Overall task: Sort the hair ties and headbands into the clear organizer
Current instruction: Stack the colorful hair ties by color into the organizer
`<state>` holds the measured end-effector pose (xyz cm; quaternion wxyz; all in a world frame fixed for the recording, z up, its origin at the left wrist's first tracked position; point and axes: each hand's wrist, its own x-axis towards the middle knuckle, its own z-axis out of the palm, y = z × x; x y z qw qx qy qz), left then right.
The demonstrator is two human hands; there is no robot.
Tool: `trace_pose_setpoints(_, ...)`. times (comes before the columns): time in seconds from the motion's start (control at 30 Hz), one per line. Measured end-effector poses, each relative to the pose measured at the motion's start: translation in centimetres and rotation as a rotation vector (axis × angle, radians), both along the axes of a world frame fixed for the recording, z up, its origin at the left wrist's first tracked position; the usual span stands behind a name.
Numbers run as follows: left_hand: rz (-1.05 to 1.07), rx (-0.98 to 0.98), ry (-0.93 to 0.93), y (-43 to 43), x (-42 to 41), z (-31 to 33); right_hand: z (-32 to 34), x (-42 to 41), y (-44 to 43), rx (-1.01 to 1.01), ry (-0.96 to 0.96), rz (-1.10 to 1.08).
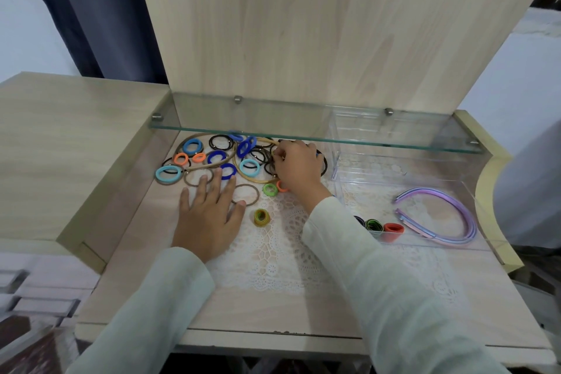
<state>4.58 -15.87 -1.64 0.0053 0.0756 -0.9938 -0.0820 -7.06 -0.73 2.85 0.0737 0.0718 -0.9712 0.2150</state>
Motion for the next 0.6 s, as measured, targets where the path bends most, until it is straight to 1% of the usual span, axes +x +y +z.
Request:
trace_pose_setpoints(0.1, 0.002, -0.005, 0.005, 0.1, 0.0, 0.0, -0.6, 1.0, 0.2, -0.037, 0.150, 0.021)
trace_pose_setpoints(0.17, 0.003, -0.010, 0.016, 0.0, 0.1, -0.1, -0.8, 1.8, 0.5, -0.099, 0.202, 0.059)
trace_pose_setpoints(0.33, 0.011, -0.004, 0.022, 0.1, 0.0, -0.2, -1.4, 4.4, 1.6, -0.270, 0.188, 0.182)
trace_pose_setpoints(0.43, 0.011, -0.016, 0.037, 0.1, 0.0, -0.4, -2.3, 6.7, 2.3, -0.428, 0.215, 0.282)
trace_pose_setpoints(0.47, 0.010, -0.013, 0.046, 0.1, 0.0, -0.4, -2.6, 7.6, 2.5, -0.453, 0.240, 0.309)
trace_pose_setpoints(0.53, 0.003, -0.012, 0.039, 0.0, 0.1, -0.6, -3.0, 9.2, 3.0, -0.462, 0.298, 0.342)
trace_pose_setpoints(0.6, 0.005, -0.014, 0.027, 0.0, 0.0, -0.7, -3.3, 10.3, 3.3, -0.431, 0.335, 0.362)
